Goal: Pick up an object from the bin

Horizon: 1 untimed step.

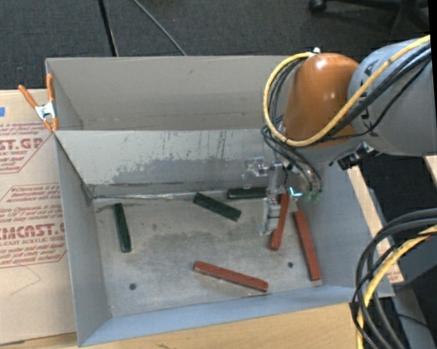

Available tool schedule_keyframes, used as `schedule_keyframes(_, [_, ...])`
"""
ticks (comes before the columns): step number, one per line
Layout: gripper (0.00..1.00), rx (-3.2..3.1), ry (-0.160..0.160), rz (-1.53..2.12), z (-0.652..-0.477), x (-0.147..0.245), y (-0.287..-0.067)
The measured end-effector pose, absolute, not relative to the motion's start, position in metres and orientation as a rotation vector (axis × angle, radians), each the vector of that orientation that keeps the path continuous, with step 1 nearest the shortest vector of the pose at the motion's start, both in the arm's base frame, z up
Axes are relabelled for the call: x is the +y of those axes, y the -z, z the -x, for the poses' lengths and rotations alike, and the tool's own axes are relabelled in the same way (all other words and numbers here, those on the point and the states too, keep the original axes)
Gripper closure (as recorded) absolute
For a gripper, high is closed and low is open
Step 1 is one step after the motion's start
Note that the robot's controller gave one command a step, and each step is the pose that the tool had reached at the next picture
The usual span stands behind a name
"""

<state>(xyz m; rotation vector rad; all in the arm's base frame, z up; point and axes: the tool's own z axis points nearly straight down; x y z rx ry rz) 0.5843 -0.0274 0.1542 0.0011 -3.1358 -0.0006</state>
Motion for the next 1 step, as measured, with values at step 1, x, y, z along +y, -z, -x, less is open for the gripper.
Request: schedule_keyframes(1, [0.0, -3.136, 0.003, -0.081, -0.59, 0.0101, -0.0652])
